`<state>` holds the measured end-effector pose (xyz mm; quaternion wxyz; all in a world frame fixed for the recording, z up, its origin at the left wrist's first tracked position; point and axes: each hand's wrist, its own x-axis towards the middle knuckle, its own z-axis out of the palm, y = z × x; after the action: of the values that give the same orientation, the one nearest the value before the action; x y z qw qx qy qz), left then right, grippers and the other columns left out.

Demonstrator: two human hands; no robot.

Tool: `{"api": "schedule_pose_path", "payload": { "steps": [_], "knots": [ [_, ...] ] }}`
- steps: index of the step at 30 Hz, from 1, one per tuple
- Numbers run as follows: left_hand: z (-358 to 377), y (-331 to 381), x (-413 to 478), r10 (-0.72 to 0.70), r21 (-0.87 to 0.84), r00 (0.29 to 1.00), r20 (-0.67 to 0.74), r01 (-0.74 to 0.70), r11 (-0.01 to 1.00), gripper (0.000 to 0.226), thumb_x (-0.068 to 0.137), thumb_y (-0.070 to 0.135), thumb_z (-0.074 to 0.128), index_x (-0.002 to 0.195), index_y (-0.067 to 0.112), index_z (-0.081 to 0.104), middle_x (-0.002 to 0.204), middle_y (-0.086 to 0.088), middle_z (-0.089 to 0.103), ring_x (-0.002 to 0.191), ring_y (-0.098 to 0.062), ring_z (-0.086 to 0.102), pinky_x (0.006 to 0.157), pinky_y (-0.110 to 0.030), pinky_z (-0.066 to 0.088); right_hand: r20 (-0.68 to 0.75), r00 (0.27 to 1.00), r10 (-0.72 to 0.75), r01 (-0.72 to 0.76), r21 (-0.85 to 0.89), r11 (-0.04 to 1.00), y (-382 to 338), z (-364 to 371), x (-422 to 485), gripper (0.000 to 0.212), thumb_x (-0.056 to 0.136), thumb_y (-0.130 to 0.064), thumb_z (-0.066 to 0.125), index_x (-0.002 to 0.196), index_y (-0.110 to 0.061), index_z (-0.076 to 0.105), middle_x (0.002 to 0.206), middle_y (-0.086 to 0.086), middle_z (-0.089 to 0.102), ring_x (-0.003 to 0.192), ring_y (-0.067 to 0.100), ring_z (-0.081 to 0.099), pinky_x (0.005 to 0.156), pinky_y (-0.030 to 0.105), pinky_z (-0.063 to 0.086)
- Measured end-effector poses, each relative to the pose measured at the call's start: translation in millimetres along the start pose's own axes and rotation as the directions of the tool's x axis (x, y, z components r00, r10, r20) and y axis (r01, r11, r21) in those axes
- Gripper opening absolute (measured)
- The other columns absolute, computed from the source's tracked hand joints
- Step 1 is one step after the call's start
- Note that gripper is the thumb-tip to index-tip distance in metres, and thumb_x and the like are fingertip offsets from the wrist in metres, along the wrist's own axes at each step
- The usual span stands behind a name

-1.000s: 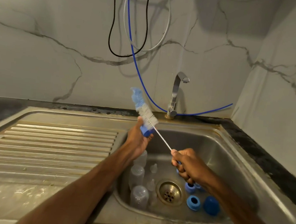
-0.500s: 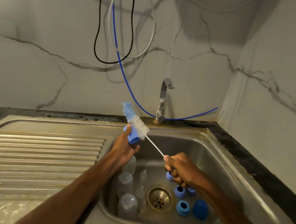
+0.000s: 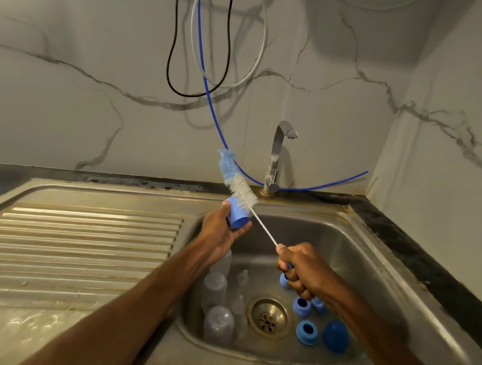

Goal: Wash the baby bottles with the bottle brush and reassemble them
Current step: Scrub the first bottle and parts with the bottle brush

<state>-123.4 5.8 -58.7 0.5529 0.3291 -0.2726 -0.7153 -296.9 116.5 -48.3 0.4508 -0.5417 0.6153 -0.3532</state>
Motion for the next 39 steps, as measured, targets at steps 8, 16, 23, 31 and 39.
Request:
{"api": "schedule_pose_path", "payload": {
  "steps": [8, 16, 23, 31, 39],
  "knots": [
    [6.0, -2.1, -4.5, -0.027, 0.057, 1.0, 0.014, 0.026, 0.998, 0.041, 0.103, 0.027, 0.058, 0.138, 0.008, 0.051, 0.122, -0.015, 0.065, 0.105, -0.025, 0.065, 0.086, -0.034, 0.055, -0.042, 0.999, 0.003, -0.004, -0.029, 1.0, 0.3, -0.1, 5.5, 0.049, 0.108, -0.038, 0.039, 0.064, -0.017, 0.047, 0.049, -0.003, 0.032, 0.038, 0.009, 0.023, 0.04, 0.018, 0.017],
    [-3.2, 0.1, 0.3, -0.02, 0.126, 1.0, -0.005, 0.02, 0.992, 0.045, 0.099, 0.036, 0.063, 0.136, 0.011, 0.053, 0.127, -0.015, 0.063, 0.115, -0.028, 0.063, 0.094, -0.039, 0.055, -0.014, 0.999, 0.031, -0.031, 0.013, 0.999, 0.2, -1.7, 3.8, 0.049, 0.108, -0.038, 0.04, 0.063, -0.018, 0.045, 0.053, -0.001, 0.03, 0.04, 0.01, 0.021, 0.041, 0.019, 0.015],
    [-14.4, 2.8, 5.7, -0.02, 0.056, 1.0, -0.016, 0.021, 0.998, 0.044, 0.109, 0.032, 0.046, 0.143, 0.005, 0.044, 0.13, -0.018, 0.061, 0.119, -0.033, 0.064, 0.096, -0.042, 0.056, 0.012, 0.999, 0.047, -0.047, -0.006, 0.999, 3.3, -3.3, -6.5, 0.049, 0.108, -0.037, 0.04, 0.063, -0.017, 0.045, 0.053, -0.001, 0.03, 0.041, 0.01, 0.02, 0.042, 0.021, 0.014],
    [-2.1, 0.3, 1.4, -0.049, -0.027, 0.999, -0.01, 0.049, 0.998, 0.036, 0.104, 0.029, 0.057, 0.133, 0.008, 0.05, 0.127, -0.019, 0.062, 0.12, -0.033, 0.062, 0.103, -0.044, 0.053, 0.042, 0.998, 0.05, -0.05, 0.014, 0.999, 3.6, 4.5, -0.5, 0.05, 0.108, -0.036, 0.039, 0.061, -0.019, 0.045, 0.053, -0.001, 0.03, 0.042, 0.011, 0.019, 0.042, 0.02, 0.014],
    [-4.8, 3.8, 6.3, 0.006, 0.154, 1.0, -0.016, -0.003, 0.988, 0.044, 0.1, 0.041, 0.061, 0.132, 0.011, 0.055, 0.124, -0.012, 0.066, 0.106, -0.022, 0.064, 0.09, -0.034, 0.052, 0.022, 0.998, 0.06, -0.061, 0.081, 0.995, -4.0, 4.8, -1.2, 0.047, 0.108, -0.034, 0.039, 0.064, -0.018, 0.043, 0.053, -0.002, 0.027, 0.041, 0.009, 0.018, 0.039, 0.017, 0.014]
  ]
}}
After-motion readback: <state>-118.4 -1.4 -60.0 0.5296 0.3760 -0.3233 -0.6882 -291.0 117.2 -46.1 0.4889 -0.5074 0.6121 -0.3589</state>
